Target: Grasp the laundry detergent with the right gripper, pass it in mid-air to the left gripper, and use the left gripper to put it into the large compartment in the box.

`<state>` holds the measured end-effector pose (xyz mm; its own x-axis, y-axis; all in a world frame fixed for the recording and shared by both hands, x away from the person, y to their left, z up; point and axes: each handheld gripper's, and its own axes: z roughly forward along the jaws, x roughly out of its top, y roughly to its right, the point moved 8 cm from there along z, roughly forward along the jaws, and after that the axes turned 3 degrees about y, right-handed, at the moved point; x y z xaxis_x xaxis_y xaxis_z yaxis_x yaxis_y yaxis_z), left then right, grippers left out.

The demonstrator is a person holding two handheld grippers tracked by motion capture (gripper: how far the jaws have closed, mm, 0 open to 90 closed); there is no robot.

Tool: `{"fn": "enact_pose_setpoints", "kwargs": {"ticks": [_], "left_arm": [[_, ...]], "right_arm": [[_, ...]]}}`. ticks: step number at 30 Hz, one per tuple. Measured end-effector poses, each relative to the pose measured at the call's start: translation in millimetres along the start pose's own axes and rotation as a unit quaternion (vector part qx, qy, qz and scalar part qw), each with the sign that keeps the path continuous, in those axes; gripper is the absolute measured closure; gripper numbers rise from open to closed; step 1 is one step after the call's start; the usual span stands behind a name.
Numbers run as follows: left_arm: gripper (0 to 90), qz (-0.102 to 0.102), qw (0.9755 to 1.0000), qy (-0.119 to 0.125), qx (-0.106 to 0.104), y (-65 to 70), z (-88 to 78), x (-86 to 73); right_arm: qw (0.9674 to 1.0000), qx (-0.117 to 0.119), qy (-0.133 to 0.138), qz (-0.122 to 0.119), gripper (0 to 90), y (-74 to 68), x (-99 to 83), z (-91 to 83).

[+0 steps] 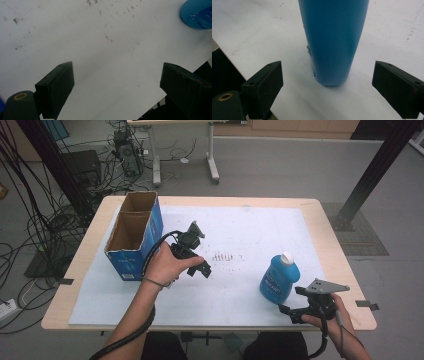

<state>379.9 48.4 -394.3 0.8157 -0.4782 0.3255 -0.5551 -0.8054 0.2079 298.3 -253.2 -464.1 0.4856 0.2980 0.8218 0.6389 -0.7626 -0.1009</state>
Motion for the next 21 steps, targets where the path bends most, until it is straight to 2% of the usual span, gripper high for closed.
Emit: {"fn": "enact_pose_setpoints", "kwargs": {"ticks": [12, 21], "left_arm": [[12.5, 0.001, 1.0, 0.002, -0.001, 1.5, -0.9, 0.0], [12.5, 0.001, 1.0, 0.002, -0.002, 2.3, -1.8, -1.6]], "right_arm": [[0.9997, 0.005, 0.026, -0.002, 7.7, -3.0, 1.2, 1.7], [0.9989, -0.001, 0.047, 0.003, 6.3, -2.0, 3.3, 1.9]]}}
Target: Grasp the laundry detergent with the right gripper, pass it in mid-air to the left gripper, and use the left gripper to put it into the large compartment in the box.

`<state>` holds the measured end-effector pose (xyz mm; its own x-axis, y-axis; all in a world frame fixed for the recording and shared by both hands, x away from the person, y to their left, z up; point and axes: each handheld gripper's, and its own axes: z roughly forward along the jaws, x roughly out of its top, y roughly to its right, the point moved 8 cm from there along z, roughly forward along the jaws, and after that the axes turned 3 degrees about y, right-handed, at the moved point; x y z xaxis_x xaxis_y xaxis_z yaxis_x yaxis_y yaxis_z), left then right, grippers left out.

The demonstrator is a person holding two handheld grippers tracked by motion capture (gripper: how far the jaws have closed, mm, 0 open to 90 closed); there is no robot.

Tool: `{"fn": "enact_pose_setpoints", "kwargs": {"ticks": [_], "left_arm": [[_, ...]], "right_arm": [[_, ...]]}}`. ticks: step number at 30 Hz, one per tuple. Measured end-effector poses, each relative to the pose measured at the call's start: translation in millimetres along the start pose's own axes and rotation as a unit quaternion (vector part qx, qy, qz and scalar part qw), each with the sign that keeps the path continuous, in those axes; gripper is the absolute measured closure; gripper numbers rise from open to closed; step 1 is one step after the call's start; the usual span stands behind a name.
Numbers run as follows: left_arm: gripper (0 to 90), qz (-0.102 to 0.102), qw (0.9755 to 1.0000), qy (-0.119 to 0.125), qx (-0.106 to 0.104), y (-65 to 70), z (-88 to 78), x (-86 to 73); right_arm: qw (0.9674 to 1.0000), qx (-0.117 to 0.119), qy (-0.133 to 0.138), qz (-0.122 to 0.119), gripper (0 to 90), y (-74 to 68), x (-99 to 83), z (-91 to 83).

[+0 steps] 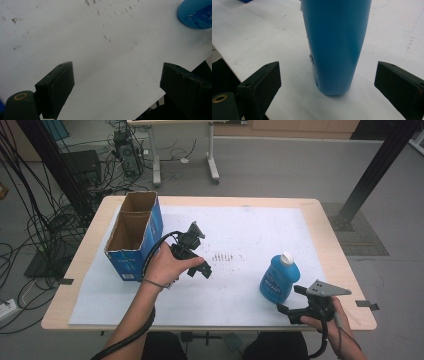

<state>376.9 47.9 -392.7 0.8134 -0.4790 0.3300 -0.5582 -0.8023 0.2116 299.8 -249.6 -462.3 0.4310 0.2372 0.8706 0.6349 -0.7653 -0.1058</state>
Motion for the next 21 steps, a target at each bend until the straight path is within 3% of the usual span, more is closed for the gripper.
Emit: {"fn": "enact_pose_setpoints", "kwargs": {"ticks": [21], "left_arm": [[12.5, 0.0, 1.0, 0.003, -0.002, 1.8, -1.2, -2.2]], "right_arm": [[0.9994, -0.006, 0.034, -0.007, 2.4, -0.7, 3.6, 0.0]]}}
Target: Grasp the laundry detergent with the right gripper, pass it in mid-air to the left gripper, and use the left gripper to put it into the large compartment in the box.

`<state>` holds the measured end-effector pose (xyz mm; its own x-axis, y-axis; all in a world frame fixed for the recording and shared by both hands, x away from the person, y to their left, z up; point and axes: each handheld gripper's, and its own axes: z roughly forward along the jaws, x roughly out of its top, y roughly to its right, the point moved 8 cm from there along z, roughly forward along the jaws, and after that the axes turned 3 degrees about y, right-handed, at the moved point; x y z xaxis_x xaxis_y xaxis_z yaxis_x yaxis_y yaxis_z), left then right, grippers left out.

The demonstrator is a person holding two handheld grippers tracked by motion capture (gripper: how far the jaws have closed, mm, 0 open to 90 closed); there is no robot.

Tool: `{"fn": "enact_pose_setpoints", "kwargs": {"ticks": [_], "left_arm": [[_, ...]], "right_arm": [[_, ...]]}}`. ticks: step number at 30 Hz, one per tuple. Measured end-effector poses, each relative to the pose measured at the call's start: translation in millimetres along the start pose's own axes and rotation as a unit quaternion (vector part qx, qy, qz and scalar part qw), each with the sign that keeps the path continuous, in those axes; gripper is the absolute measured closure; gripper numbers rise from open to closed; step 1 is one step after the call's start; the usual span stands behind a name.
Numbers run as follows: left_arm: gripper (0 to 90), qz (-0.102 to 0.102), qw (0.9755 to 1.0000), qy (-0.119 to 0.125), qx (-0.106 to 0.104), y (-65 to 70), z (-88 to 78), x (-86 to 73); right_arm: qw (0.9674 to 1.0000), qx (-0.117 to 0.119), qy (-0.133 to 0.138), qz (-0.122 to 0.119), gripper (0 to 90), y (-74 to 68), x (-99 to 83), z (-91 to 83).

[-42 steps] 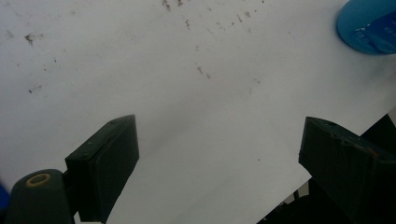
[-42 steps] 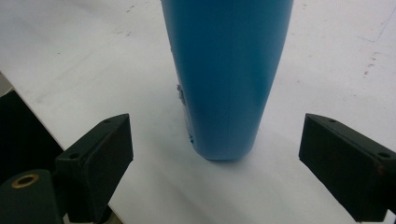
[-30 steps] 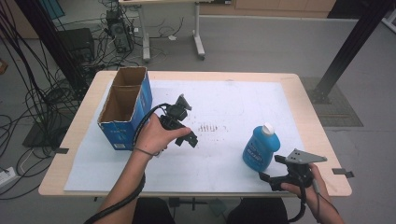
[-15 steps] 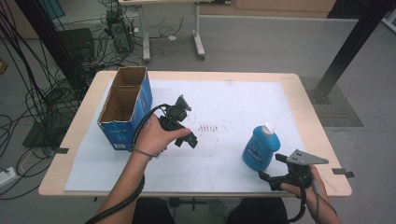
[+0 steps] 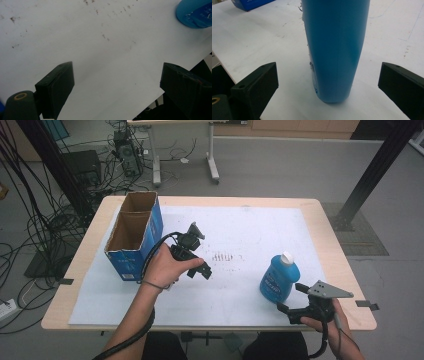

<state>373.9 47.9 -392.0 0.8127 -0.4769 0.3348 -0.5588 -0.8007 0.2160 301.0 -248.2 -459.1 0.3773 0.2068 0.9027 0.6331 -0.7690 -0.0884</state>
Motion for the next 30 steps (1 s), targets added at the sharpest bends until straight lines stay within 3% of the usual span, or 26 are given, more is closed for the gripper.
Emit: {"fn": "enact_pose_setpoints", "kwargs": {"ticks": [14, 30], "left_arm": [[12.5, -0.003, 1.0, 0.005, -0.001, -0.9, -2.6, -2.0], [12.5, -0.006, 0.9999, 0.012, -0.002, -1.8, -5.2, -4.1]], "right_arm": [[0.9994, -0.009, 0.034, -0.007, 2.1, -1.4, 6.0, 2.0], [0.9983, -0.018, 0.051, -0.022, 2.1, -3.6, 8.3, 5.8]]}}
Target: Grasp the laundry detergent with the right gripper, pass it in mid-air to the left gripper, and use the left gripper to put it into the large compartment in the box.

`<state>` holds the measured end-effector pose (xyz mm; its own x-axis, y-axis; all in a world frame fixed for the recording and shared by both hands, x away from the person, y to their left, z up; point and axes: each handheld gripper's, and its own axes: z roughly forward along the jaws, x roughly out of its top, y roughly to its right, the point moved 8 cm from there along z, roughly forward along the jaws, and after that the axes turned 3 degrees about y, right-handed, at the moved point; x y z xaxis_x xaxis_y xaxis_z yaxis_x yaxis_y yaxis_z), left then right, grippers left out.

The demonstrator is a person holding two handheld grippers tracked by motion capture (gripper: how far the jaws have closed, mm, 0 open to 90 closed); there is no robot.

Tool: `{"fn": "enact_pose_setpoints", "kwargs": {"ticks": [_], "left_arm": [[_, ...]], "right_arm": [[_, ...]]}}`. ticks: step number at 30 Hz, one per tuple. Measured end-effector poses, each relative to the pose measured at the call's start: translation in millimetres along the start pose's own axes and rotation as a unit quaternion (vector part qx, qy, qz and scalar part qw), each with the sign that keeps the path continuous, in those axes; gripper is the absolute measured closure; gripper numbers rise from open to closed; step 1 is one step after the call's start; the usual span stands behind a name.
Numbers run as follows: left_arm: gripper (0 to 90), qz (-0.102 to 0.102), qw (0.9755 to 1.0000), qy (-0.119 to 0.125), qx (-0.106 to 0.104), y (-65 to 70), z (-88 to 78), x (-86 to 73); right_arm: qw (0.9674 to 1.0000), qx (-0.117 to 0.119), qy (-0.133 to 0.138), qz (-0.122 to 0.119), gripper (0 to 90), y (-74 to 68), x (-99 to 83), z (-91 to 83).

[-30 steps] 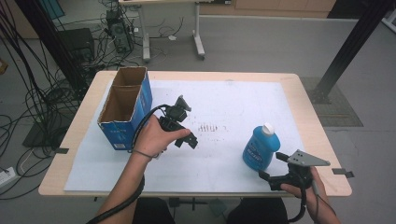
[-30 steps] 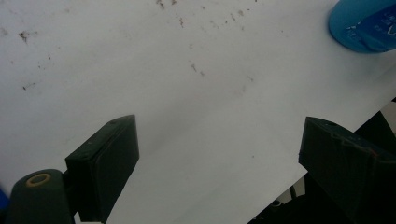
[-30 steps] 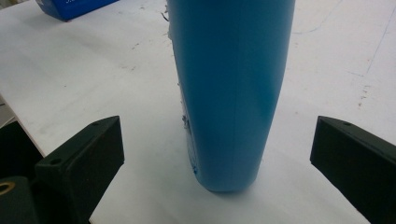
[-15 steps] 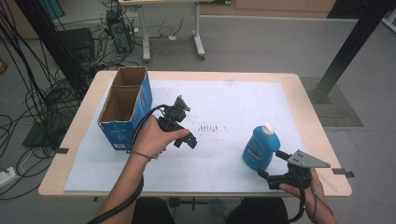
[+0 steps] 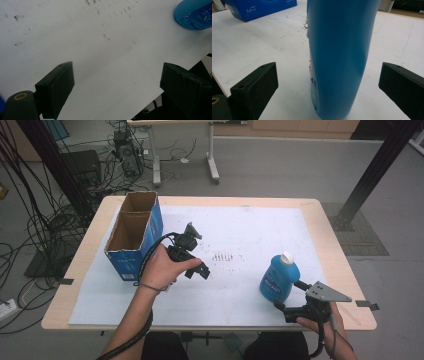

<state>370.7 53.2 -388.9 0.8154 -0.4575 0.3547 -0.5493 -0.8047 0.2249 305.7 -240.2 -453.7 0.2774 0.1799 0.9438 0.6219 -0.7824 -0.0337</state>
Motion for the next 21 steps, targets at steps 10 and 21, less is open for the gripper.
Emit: {"fn": "enact_pose_setpoints", "kwargs": {"ticks": [10, 21], "left_arm": [[12.5, -0.001, 1.0, -0.001, 0.0, 1.1, 1.1, -0.2], [12.5, 0.002, 1.0, -0.004, 0.0, 2.2, 1.8, 0.2]], "right_arm": [[1.0, -0.002, 0.004, -0.002, 2.1, 2.6, 1.2, 5.0], [0.9999, -0.008, 0.012, -0.004, 2.2, 5.9, 4.0, 15.1]]}}
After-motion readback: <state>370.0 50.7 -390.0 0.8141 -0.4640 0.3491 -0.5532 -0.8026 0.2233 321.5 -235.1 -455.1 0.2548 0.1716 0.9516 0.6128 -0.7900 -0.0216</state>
